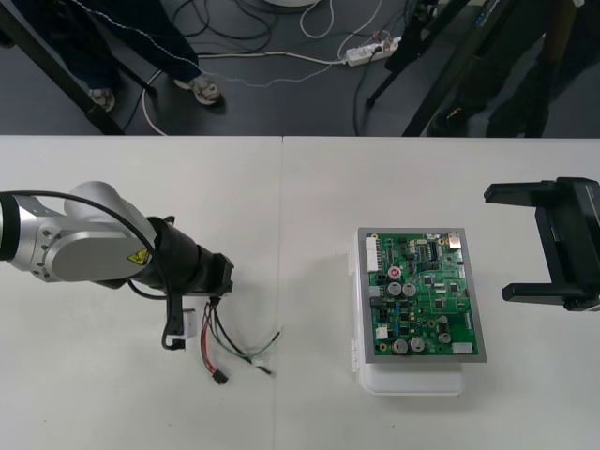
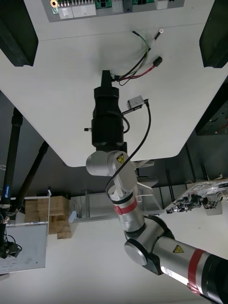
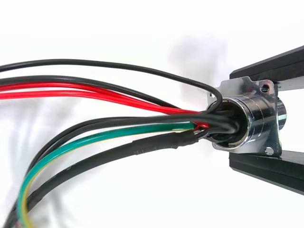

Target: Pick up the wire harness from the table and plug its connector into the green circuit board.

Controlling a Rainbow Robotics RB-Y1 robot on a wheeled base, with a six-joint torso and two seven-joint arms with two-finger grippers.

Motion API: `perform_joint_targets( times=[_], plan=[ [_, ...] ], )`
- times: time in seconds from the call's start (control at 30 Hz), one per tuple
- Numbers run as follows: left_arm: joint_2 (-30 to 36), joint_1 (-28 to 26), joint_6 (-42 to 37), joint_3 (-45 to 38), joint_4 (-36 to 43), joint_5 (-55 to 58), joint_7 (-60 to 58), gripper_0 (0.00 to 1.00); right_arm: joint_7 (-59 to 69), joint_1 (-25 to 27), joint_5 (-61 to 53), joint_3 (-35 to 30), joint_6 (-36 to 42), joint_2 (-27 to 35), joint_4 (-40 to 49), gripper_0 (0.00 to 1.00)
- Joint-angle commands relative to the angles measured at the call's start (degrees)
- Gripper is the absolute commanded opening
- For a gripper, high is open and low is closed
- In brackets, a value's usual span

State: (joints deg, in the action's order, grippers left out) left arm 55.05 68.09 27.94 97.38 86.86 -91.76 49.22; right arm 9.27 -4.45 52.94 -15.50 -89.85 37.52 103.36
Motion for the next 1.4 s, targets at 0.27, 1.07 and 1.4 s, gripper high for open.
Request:
perform_joint_targets(
  times=[0.27,1.07,1.4],
  plan=[
    [9.64,-0.94,16.53,-17.49,6.92,2.99,6.41,0.0,-2.67,-1.26,-0.21,0.12,-0.15,0.97,0.27,1.0],
    [7.8,-27.75,60.12,-79.98,7.27,11.26,-7.56,0.0,-2.67,-1.26,-0.21,0.12,-0.15,0.97,0.27,1.0],
    [0.85,-33.81,62.06,-97.29,11.23,11.78,-23.91,0.0,-2.67,-1.26,-0.21,0.12,-0.15,0.97,0.27,1.0]
  ],
)
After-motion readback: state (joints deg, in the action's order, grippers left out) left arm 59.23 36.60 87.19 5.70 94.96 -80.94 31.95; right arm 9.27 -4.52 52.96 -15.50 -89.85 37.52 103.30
